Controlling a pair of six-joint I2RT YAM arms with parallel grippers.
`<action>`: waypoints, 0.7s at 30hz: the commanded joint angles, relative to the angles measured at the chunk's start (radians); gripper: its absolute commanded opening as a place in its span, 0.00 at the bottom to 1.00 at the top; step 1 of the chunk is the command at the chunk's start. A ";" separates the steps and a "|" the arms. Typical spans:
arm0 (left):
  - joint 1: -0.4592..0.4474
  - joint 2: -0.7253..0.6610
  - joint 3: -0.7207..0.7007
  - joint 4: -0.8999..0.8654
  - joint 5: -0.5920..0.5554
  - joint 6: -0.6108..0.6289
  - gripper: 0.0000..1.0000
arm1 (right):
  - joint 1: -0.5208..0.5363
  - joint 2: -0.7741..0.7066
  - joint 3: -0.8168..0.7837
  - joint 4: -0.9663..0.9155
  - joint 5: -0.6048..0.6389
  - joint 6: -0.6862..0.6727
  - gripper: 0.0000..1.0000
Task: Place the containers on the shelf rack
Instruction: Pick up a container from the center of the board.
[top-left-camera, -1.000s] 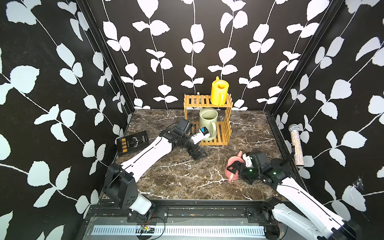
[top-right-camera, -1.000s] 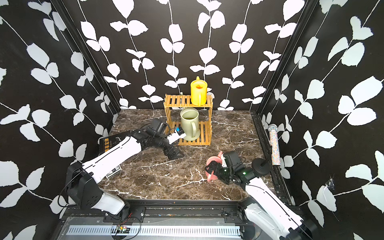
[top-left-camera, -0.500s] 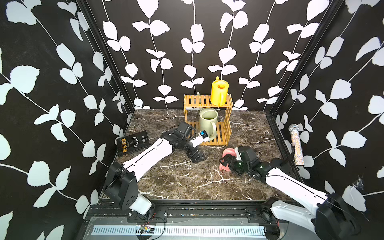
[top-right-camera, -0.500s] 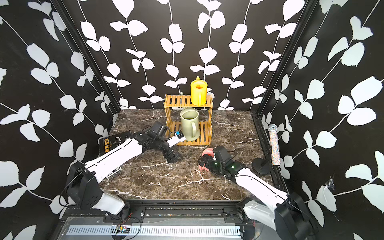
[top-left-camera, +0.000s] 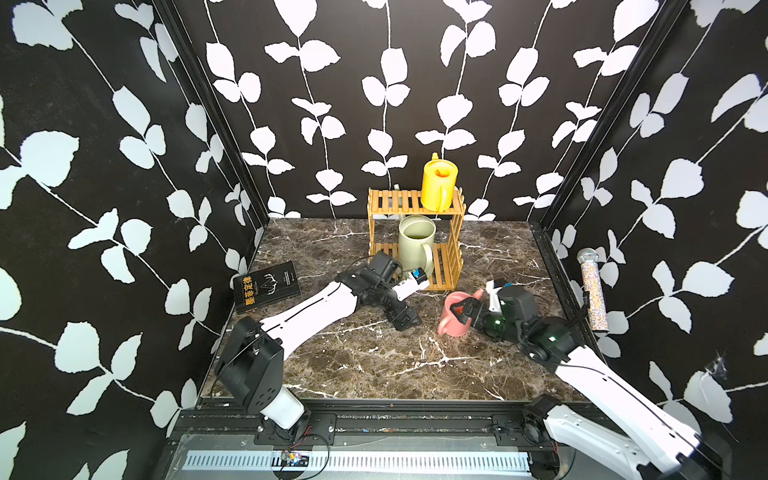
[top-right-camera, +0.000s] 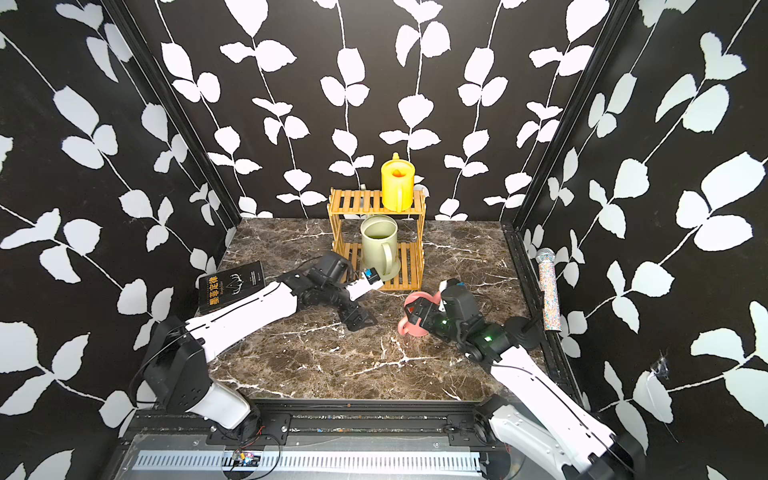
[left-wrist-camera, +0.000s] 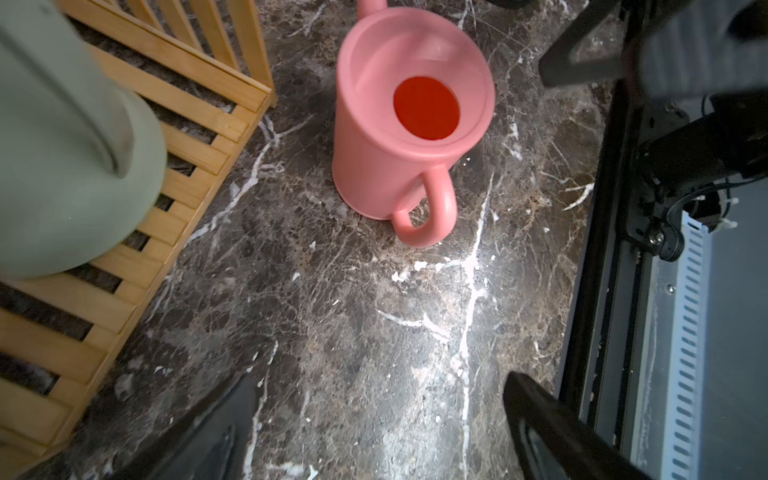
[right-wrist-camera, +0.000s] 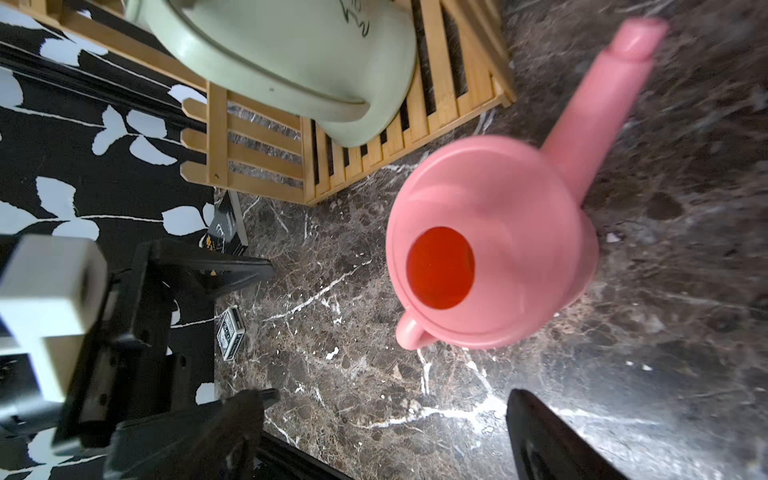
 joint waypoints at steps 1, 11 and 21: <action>-0.031 0.023 -0.004 0.070 -0.014 -0.029 0.94 | -0.039 -0.056 0.023 -0.115 0.061 -0.052 0.94; -0.106 0.125 -0.036 0.286 -0.069 -0.137 0.90 | -0.090 -0.099 0.034 -0.213 0.146 -0.124 0.97; -0.167 0.195 -0.097 0.467 -0.124 -0.216 0.88 | -0.105 -0.150 0.005 -0.240 0.252 -0.170 0.99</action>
